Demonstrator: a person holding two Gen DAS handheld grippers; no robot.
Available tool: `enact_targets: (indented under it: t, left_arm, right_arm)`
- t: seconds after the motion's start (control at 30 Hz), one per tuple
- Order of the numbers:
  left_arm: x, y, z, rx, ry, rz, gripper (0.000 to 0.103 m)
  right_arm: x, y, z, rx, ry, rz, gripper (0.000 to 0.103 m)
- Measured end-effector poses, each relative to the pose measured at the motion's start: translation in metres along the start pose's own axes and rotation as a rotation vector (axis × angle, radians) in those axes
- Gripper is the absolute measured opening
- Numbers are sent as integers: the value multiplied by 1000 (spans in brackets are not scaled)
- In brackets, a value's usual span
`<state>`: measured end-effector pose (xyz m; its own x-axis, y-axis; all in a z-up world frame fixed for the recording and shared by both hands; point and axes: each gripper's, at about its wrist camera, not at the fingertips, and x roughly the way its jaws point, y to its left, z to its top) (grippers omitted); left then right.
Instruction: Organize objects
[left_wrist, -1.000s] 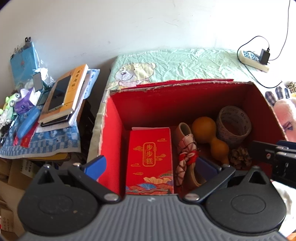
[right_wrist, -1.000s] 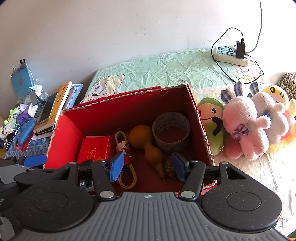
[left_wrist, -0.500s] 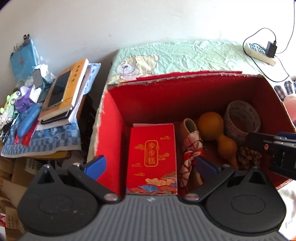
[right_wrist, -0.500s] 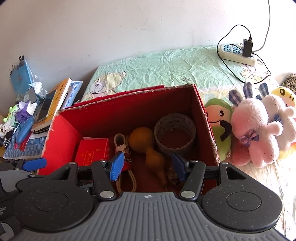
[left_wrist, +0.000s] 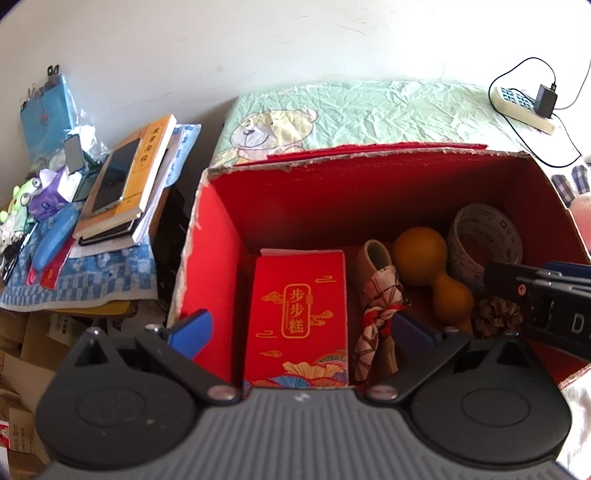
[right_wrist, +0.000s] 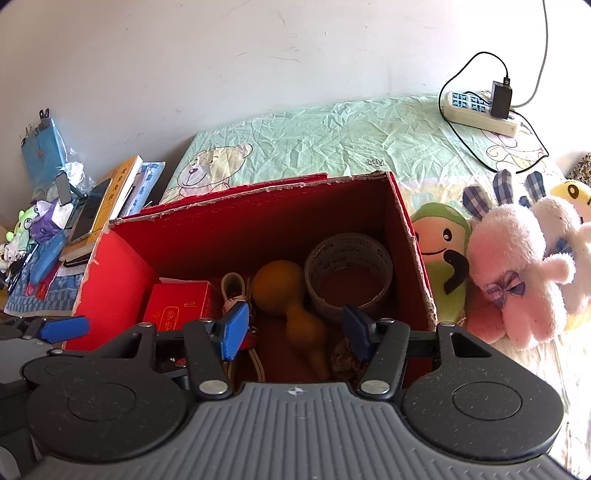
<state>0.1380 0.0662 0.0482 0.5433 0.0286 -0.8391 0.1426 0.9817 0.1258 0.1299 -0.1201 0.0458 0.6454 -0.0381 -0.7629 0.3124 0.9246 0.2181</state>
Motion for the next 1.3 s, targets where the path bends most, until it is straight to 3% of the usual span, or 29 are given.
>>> enact_targets:
  t: [0.87, 1.3]
  left_arm:
    - [7, -12, 5, 42, -24, -29, 102]
    - [16, -11, 3, 28, 14, -77, 102]
  right_arm:
    - [12, -5, 2, -15, -15, -7, 59]
    - [16, -7, 0, -12, 3, -22, 59]
